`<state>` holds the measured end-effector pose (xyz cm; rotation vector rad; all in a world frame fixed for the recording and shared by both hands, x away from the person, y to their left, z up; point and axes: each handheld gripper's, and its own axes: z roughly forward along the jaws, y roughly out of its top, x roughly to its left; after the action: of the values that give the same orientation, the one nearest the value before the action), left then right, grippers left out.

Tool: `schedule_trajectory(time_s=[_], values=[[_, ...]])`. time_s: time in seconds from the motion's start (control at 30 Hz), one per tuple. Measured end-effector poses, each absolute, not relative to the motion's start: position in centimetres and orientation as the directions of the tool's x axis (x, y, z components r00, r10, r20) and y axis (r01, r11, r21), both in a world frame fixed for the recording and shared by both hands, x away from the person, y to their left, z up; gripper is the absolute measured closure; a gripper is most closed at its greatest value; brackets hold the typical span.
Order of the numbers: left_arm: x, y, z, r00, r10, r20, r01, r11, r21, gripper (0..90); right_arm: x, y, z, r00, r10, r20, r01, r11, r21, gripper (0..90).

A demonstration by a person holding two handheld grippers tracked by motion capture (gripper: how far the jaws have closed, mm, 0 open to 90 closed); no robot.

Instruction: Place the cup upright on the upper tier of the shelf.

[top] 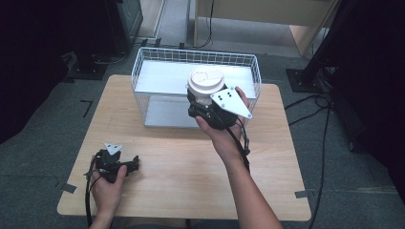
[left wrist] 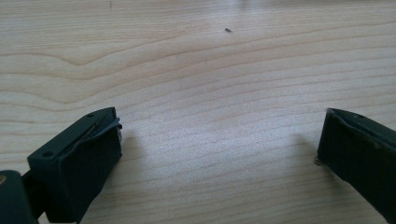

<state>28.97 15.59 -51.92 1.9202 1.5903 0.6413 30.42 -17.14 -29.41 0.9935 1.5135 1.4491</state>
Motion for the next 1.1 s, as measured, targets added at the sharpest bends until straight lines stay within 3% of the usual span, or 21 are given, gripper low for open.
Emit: schedule_trajectory(time_s=[1.1], values=[[29.0, 15.6, -51.9, 0.183, 0.983, 0.012, 0.715, -0.142, 0.684, 0.0, 34.2, -18.2, -28.3, -0.302, 0.953, -0.035, 0.020, 0.043, 0.999, 16.3]])
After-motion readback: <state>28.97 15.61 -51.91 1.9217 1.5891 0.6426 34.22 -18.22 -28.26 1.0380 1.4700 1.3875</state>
